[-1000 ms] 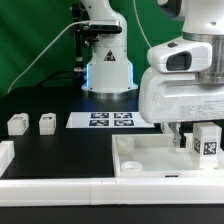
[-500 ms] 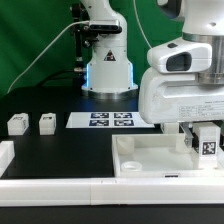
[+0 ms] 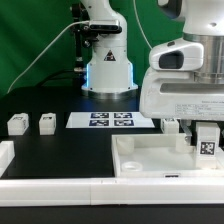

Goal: Assemble one leg

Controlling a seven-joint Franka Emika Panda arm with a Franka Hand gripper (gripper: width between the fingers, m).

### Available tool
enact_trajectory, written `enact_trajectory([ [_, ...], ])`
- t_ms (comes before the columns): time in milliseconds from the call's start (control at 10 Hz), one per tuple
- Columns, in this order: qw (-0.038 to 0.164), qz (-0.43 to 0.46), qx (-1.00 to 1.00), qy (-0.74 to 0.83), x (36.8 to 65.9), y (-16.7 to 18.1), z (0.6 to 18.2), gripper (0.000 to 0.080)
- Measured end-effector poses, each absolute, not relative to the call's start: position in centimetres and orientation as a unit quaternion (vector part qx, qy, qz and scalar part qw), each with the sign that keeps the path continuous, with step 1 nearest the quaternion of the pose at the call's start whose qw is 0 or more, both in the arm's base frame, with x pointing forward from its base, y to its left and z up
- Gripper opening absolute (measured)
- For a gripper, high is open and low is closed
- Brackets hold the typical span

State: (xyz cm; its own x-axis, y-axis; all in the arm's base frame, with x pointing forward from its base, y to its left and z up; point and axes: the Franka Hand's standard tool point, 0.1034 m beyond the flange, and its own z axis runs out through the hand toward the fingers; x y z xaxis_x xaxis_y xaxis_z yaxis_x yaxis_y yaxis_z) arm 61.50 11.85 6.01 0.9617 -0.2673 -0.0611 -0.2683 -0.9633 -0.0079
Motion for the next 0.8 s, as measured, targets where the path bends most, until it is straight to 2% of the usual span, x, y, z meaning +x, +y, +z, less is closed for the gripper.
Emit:
enact_trajectory([
  [200,0.002,0.028,-0.974,0.225,61.6,11.4,6.1,0.0290],
  [800,-0.037,0.031,-0.919,0.391,61.2,8.8,6.2,0.0301],
])
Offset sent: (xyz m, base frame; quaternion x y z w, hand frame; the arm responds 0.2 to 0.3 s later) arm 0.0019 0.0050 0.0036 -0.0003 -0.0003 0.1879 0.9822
